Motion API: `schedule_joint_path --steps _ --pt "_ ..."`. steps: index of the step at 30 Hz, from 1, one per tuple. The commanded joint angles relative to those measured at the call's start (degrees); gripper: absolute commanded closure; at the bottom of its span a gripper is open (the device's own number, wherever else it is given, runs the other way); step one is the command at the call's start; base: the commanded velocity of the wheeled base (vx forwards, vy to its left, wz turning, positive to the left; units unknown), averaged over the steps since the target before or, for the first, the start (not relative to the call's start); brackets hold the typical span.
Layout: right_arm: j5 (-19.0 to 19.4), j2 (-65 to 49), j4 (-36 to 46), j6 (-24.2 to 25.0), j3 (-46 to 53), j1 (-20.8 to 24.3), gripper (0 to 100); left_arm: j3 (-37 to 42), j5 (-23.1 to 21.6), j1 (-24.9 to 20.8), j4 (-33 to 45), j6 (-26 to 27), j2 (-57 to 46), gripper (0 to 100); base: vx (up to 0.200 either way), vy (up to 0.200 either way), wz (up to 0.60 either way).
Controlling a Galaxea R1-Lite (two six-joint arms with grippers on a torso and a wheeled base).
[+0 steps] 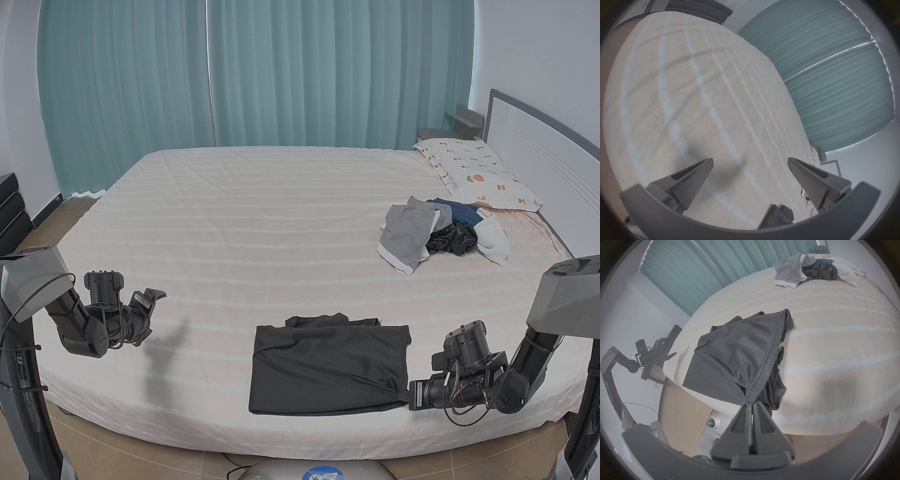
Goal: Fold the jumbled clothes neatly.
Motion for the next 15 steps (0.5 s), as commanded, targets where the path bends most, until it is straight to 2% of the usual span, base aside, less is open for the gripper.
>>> schedule_joint_path --steps 1,2,3,6,10,11,13,14,15 --pt "0.0 0.2 0.2 -0.4 0.3 0.0 100 0.3 0.0 -0.2 -0.1 0.0 -0.3 0 0.0 0.0 0.0" --pt "-0.1 0.3 0.4 -1.1 0.6 -0.1 100 0.3 0.1 -0.2 -0.1 0.0 -0.5 0 0.0 0.0 0.0" --pt "-0.1 0.4 0.7 -1.9 1.0 -0.1 0 0.3 0.1 -0.2 -0.1 -0.1 -0.6 0 0.0 0.0 0.0" --pt "-1.7 0.7 0.5 -3.5 1.4 -0.1 0 0.5 0.1 -0.2 -0.2 -0.1 -0.6 0 0.0 0.0 0.0" --pt "-1.1 -2.5 -0.2 -2.0 -1.4 -2.0 0 1.0 0.1 -0.2 -0.4 -0.2 -0.9 0 0.0 0.0 0.0" --pt "-0.9 -3.0 -0.2 -1.3 -2.8 -2.5 0 1.2 0.1 -0.2 -0.5 -0.2 -0.9 0 0.2 0.0 0.0" --pt "-1.0 -2.7 0.1 2.4 -6.6 -3.5 0 1.4 0.1 -0.2 -0.6 0.0 -0.8 0 0.2 0.0 0.0" --pt "-1.0 -2.7 0.1 2.4 -6.6 -3.5 0 1.4 0.1 -0.2 -0.6 0.0 -0.8 0 0.2 0.0 0.0" --pt "-1.1 -1.4 1.1 6.7 -10.8 -4.2 0 1.4 0.1 -0.2 -0.5 0.0 -0.7 0 0.2 0.0 0.0"
